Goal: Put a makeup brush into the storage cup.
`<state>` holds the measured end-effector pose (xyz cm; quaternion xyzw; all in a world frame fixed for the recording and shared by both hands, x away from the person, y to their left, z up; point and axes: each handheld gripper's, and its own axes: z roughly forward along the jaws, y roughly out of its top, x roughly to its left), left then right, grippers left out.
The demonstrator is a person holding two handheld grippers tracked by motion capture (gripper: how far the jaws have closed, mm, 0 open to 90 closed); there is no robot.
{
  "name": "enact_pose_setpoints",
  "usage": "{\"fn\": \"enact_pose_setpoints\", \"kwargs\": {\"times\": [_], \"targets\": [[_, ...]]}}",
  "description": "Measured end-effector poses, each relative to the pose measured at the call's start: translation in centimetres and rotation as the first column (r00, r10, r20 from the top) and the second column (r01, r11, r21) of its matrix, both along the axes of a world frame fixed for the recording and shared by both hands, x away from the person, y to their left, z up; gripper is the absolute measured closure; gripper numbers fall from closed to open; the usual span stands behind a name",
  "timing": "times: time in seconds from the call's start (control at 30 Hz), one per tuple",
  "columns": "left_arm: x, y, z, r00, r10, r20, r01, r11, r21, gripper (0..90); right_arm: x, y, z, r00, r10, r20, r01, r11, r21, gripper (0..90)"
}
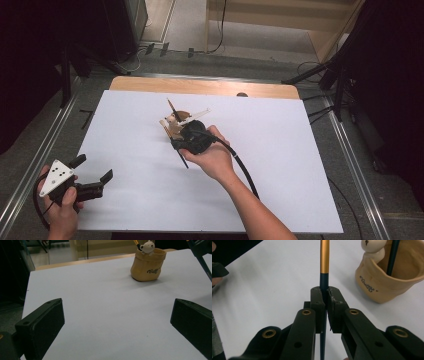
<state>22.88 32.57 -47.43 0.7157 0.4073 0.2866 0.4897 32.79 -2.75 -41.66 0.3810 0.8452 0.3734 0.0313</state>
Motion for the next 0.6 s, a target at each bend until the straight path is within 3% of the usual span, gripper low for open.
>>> {"fn": "enact_pose_setpoints", "kwargs": {"times": [0.6], "targets": [[-0.01,-0.02,0.00,1.0000,-0.001,0.006,0.001,1.0000,-0.006,0.0,-0.31,-0.69,0.74,0.9945,-0.016,0.104,0.007,0.996,0.086,84.8]]}}
